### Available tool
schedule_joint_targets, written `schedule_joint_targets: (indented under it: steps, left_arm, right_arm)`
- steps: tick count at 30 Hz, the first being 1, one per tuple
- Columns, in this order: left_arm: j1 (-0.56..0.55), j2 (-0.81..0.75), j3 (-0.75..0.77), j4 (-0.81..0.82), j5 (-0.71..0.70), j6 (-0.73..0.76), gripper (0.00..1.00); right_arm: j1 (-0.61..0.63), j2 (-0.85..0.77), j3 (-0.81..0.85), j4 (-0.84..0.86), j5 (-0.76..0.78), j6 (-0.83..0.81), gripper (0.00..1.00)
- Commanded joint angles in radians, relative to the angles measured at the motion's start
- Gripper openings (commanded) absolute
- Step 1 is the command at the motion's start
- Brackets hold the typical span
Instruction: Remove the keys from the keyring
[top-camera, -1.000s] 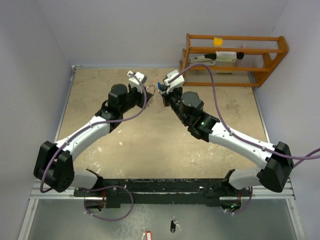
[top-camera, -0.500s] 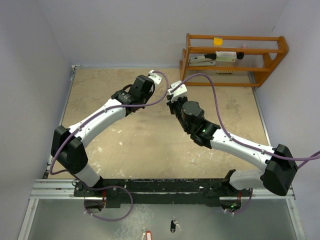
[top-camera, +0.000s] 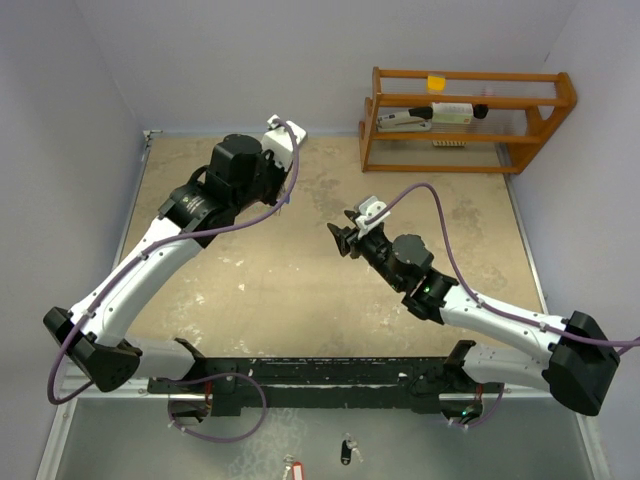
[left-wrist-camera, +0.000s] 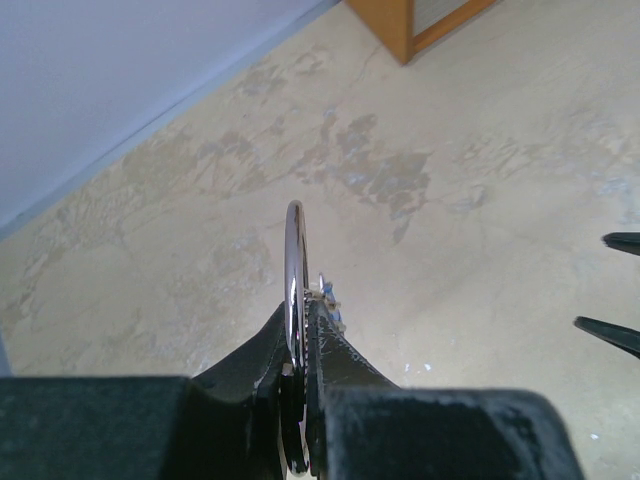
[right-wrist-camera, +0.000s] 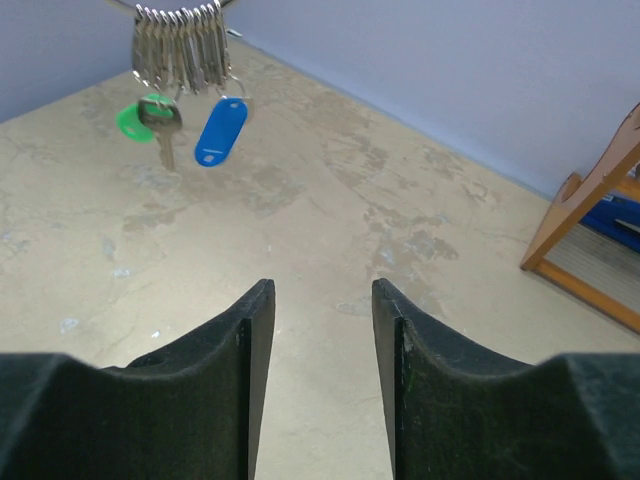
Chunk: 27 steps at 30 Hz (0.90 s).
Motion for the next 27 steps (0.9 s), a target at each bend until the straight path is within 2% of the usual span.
schedule_joint_targets:
  steps: [1, 5, 9, 27]
  left_arm:
    - [-0.007, -0.054, 0.041, 0.035, 0.156, -0.024, 0.0]
    - [-0.007, -0.085, 0.04, 0.044, 0.214, -0.052, 0.0]
    - [-0.007, -0.104, 0.043, 0.046, 0.268, -0.074, 0.0]
    - [-0.007, -0.132, 0.05, 0.059, 0.364, -0.146, 0.0]
  right_arm:
    - [-0.002, -0.044, -0.026, 0.166, -0.064, 0.018, 0.52]
    - [-0.002, -0.04, -0.024, 0.201, -0.096, 0.004, 0.6]
    - [-0.002, -0.034, -0.019, 0.234, -0.122, 0.009, 0.63]
    - [-0.002, 0.043, 0.034, 0.302, -0.164, 0.011, 0.63]
